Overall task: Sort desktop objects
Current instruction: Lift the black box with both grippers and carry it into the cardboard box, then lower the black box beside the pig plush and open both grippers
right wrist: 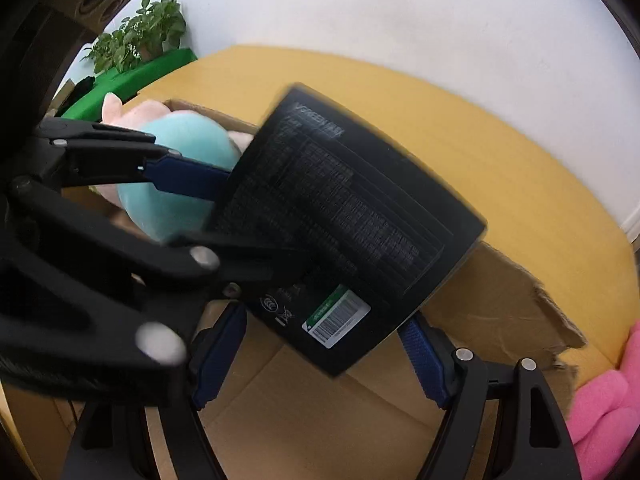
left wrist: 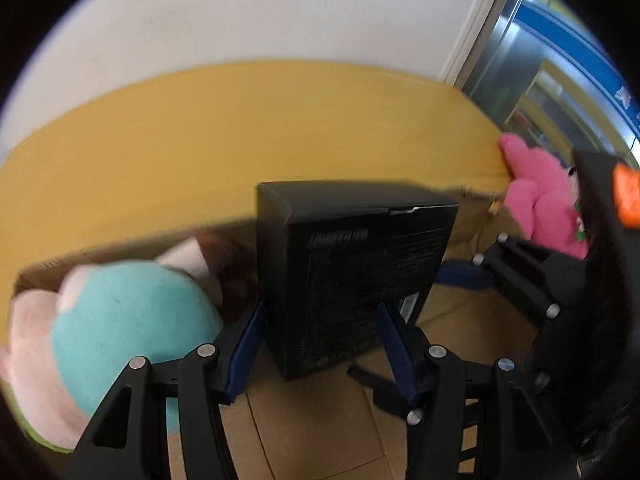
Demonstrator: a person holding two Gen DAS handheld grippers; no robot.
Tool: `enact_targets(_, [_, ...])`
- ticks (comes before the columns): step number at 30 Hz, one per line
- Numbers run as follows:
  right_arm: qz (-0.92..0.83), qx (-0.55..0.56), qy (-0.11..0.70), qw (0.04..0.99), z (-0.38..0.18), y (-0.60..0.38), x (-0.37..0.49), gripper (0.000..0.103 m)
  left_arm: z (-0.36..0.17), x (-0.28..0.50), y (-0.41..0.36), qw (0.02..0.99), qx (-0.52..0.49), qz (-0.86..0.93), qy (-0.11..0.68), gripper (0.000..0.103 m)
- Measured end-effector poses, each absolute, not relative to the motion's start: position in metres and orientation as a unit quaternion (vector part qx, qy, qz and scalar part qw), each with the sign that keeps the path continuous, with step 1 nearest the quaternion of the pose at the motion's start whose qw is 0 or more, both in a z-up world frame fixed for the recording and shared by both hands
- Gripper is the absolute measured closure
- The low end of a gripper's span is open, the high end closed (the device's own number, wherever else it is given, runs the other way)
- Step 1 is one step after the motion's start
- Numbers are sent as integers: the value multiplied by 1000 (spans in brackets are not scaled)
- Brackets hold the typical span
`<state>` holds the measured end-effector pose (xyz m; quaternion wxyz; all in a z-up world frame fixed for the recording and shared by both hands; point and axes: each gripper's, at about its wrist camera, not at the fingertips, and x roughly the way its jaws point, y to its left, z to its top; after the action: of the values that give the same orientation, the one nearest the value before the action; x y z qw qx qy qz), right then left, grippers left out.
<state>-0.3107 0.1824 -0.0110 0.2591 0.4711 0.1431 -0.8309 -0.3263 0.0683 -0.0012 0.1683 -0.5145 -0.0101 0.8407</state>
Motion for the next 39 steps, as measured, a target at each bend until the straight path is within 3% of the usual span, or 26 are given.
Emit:
enact_targets(24, [-792, 539, 86, 274, -23, 147, -312, 28, -12, -324, 72, 134, -594, 793, -36, 47])
enact_targets(39, [-798, 535, 56, 273, -30, 138, -310, 27, 36, -294, 65, 139, -496, 857, -10, 47])
